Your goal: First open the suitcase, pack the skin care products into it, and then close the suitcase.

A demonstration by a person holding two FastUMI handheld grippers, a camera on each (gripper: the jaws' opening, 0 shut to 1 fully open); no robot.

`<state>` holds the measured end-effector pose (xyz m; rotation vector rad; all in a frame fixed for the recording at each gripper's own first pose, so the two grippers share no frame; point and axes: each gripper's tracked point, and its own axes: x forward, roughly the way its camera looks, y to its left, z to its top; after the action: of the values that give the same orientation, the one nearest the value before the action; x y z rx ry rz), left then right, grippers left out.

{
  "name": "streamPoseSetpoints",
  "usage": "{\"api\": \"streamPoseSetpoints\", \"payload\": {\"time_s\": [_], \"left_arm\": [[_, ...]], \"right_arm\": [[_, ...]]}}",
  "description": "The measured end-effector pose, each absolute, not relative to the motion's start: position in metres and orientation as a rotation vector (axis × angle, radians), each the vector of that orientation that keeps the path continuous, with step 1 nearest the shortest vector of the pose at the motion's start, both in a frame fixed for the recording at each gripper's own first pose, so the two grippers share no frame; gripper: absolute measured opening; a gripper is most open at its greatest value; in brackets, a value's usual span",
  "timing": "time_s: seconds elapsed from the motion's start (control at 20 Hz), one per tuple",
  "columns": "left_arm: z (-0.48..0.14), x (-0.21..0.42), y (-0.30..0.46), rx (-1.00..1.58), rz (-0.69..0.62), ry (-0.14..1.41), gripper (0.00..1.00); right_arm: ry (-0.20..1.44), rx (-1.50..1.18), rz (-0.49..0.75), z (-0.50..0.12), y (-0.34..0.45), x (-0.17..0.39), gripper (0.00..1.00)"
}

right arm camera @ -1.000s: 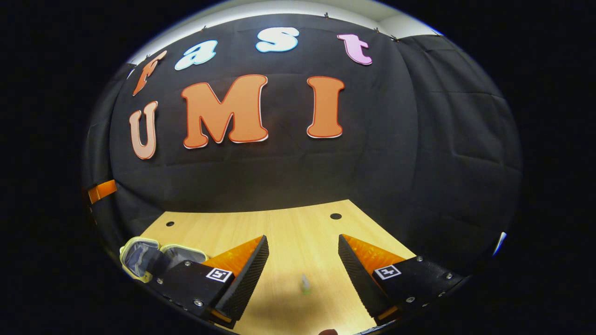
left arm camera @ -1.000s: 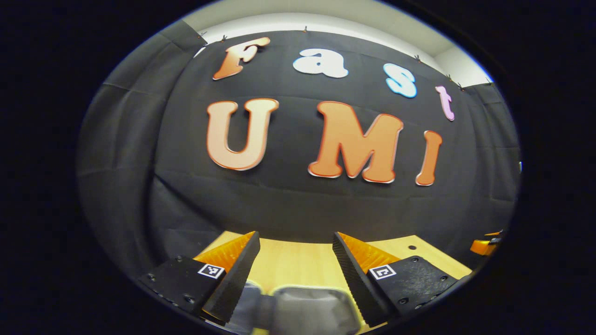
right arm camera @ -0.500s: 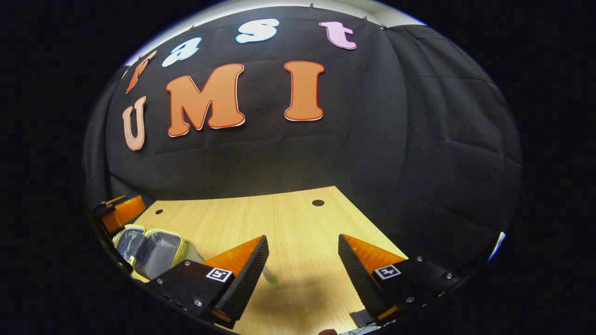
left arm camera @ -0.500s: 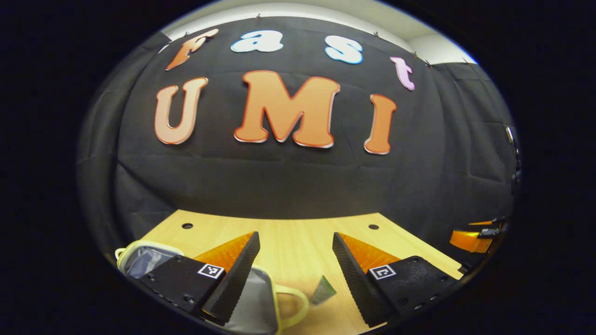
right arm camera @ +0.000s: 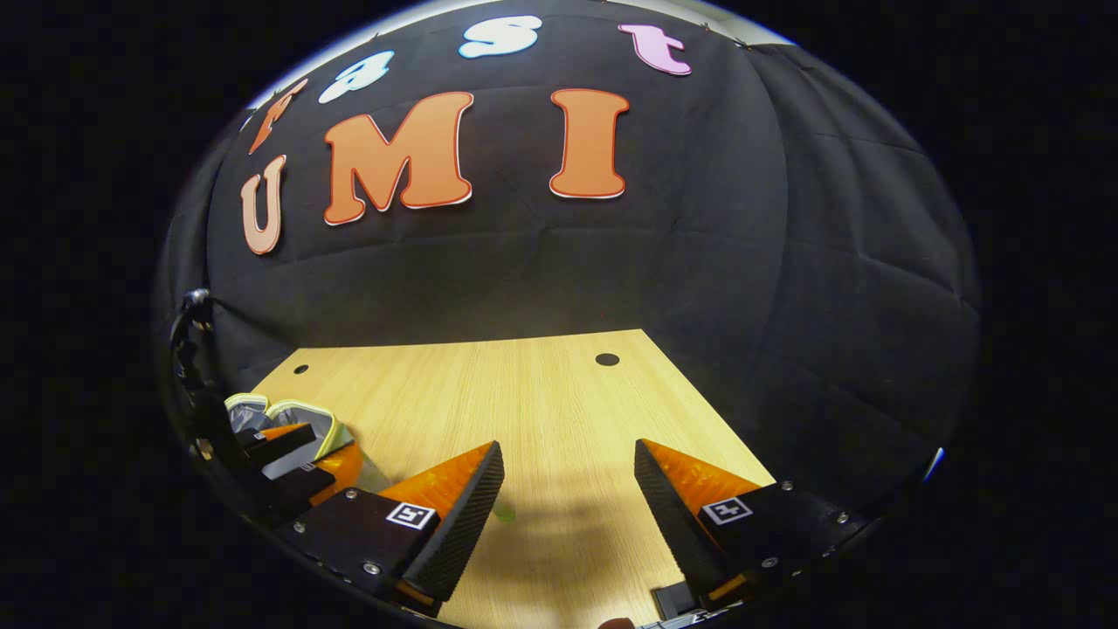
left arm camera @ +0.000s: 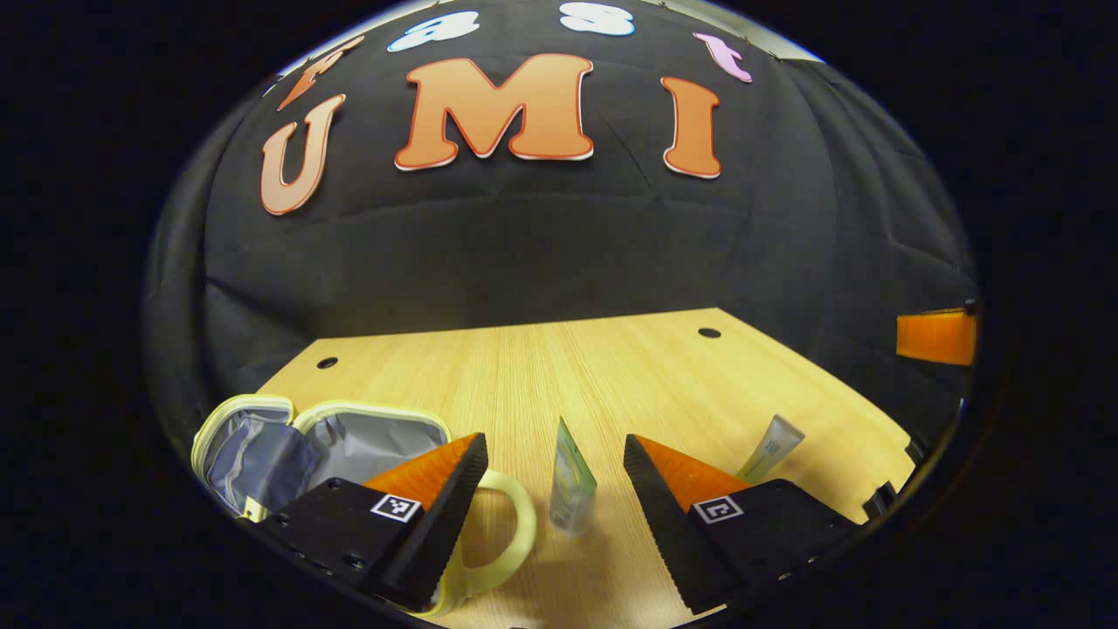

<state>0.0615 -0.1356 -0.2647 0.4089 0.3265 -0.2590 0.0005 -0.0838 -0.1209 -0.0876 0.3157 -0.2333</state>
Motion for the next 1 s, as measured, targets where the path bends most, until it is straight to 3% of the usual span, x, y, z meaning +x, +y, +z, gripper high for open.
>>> {"api": "streamPoseSetpoints", "payload": {"time_s": [0.35, 0.55, 0.6, 0.7, 1.0], "left_arm": [[-0.308, 0.074, -0.137, 0.465, -0.249, 0.372, 0.96], [-0.323, 0.083, -0.135, 0.510, -0.219, 0.382, 0.57], [-0.318, 0.083, -0.139, 0.510, -0.224, 0.367, 0.34], [-0.319, 0.085, -0.138, 0.520, -0.213, 0.366, 0.28], [-0.304, 0.078, -0.144, 0.513, -0.266, 0.387, 0.28]], "right_arm": [[0.357, -0.093, -0.274, -0.136, -0.106, -0.004, 0.95], [0.371, -0.100, -0.280, -0.144, -0.112, -0.007, 0.95], [0.369, -0.097, -0.273, -0.146, -0.111, -0.005, 0.95], [0.379, -0.078, -0.242, -0.152, -0.103, -0.001, 0.95], [0.411, -0.085, -0.080, -0.178, -0.055, 0.014, 0.95]]}}
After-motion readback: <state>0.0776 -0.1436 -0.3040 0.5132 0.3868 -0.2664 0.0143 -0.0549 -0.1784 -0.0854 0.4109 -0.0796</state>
